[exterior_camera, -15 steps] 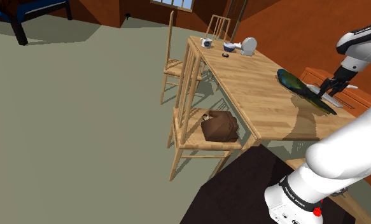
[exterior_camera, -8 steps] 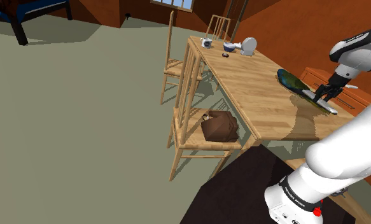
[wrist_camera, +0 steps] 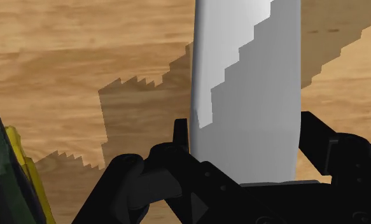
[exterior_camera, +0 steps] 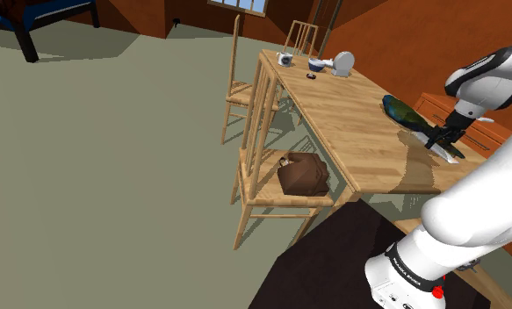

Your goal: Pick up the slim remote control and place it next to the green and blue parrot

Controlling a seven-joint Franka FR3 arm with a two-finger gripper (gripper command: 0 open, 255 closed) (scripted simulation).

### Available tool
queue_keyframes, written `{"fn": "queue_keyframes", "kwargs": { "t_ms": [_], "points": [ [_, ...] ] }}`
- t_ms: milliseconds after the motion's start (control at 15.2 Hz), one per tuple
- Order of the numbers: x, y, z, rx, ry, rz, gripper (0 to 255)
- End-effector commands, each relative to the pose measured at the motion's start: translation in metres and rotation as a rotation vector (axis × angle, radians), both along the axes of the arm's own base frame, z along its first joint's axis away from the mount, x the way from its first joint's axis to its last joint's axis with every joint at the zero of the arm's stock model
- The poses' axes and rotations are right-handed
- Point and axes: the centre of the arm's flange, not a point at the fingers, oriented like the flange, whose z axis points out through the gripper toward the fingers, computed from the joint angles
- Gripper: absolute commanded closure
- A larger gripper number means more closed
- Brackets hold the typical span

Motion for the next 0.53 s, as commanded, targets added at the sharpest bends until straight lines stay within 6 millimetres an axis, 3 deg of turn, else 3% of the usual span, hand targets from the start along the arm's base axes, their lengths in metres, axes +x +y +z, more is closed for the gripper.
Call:
{"fn": "queue_keyframes", "kwargs": {
  "t_ms": [0, 462],
  "points": [
    [0.0, 0.001, -0.011, -0.001, 0.0, 0.0, 255],
    [0.0, 0.001, -0.048, -0.001, 0.0, 0.0, 255]
  ]
}}
